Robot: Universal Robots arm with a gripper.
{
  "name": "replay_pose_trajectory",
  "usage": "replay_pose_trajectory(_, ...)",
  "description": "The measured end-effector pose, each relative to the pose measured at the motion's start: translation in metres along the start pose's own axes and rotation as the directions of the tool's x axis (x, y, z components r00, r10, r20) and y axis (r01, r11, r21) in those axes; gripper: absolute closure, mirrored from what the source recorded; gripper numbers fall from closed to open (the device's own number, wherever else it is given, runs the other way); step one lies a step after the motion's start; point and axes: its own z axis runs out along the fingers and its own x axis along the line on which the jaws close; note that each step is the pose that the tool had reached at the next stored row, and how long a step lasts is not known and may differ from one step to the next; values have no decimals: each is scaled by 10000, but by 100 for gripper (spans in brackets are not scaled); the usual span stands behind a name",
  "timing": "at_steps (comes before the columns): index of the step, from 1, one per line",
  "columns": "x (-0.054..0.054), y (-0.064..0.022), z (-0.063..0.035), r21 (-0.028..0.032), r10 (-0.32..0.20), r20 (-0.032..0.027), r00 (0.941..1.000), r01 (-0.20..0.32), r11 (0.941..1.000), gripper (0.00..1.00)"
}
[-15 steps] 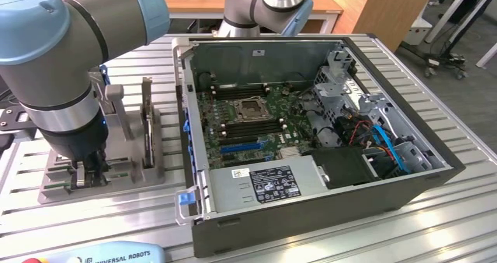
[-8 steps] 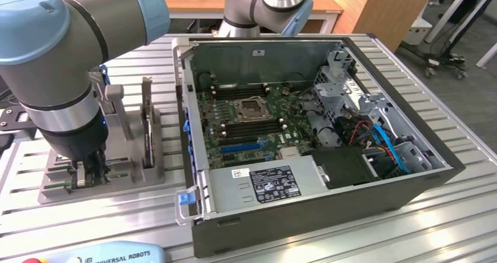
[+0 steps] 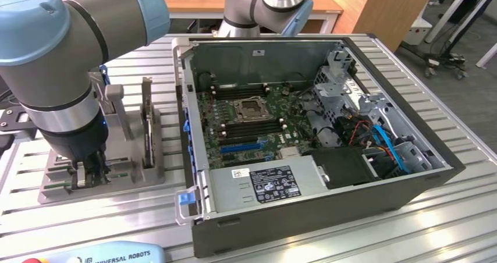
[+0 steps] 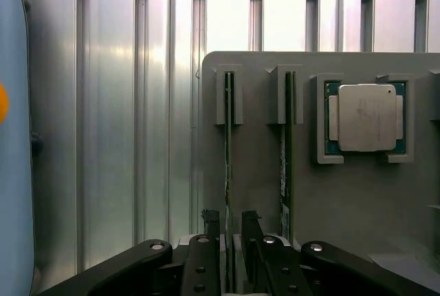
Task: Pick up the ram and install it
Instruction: 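Pick up the ram and move it above insertion slot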
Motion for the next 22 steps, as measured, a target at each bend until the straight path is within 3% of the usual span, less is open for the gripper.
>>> replay_pose_trajectory(22,0,0,8,0,0,0,10000,0,10000,75)
